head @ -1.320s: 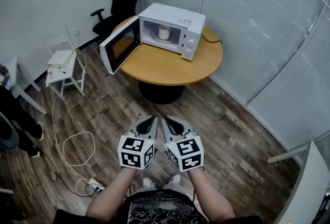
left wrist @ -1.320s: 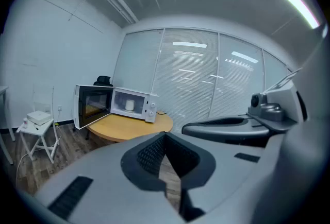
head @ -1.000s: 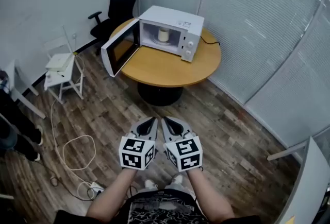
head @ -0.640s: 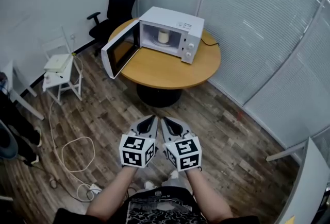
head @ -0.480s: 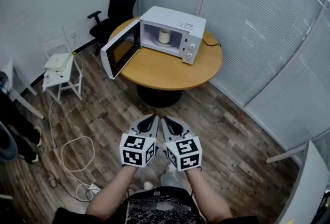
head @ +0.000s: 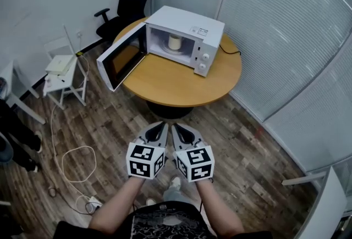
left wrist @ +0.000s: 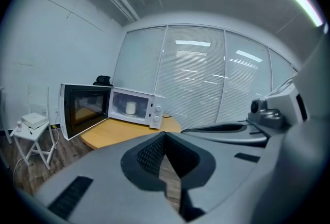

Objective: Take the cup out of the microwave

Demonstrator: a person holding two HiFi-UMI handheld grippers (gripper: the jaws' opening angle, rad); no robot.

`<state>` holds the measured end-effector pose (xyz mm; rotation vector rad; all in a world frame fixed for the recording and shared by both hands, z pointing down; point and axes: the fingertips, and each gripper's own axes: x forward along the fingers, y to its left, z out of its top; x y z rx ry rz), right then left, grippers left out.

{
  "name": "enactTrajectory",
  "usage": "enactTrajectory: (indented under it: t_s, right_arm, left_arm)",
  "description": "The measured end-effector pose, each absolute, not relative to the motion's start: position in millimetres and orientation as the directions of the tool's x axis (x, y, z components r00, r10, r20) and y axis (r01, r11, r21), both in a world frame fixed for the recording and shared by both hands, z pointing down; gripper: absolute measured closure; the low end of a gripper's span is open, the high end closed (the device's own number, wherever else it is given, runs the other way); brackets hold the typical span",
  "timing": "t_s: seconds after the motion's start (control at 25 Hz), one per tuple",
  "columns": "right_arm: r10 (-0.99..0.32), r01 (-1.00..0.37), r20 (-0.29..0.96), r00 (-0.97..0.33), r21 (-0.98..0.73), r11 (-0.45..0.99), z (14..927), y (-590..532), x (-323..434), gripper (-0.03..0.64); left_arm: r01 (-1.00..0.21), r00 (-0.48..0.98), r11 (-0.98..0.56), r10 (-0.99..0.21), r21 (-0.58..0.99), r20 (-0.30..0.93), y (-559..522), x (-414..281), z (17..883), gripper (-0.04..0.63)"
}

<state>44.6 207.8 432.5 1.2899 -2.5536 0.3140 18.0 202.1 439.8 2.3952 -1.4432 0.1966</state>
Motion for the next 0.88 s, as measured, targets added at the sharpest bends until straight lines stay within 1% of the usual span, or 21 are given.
enactTrajectory:
  t_s: [0.36,0.88]
  right_arm:
    - [-0.711,-0.773,0.339,-0.617,-0.090,0.628,439,146,69,0.601]
    - [-0.685,-0.741,0.322,-0.653,-0.084,0.667,431,110,90,0.601]
  left_arm:
    - [-0.902,0.427,-0.378,-0.850,0.209,0.308,140,45,446,0.586]
    - [-0.919,0.389,-0.343,-0.868,0.194,0.309,100,67,441,0.586]
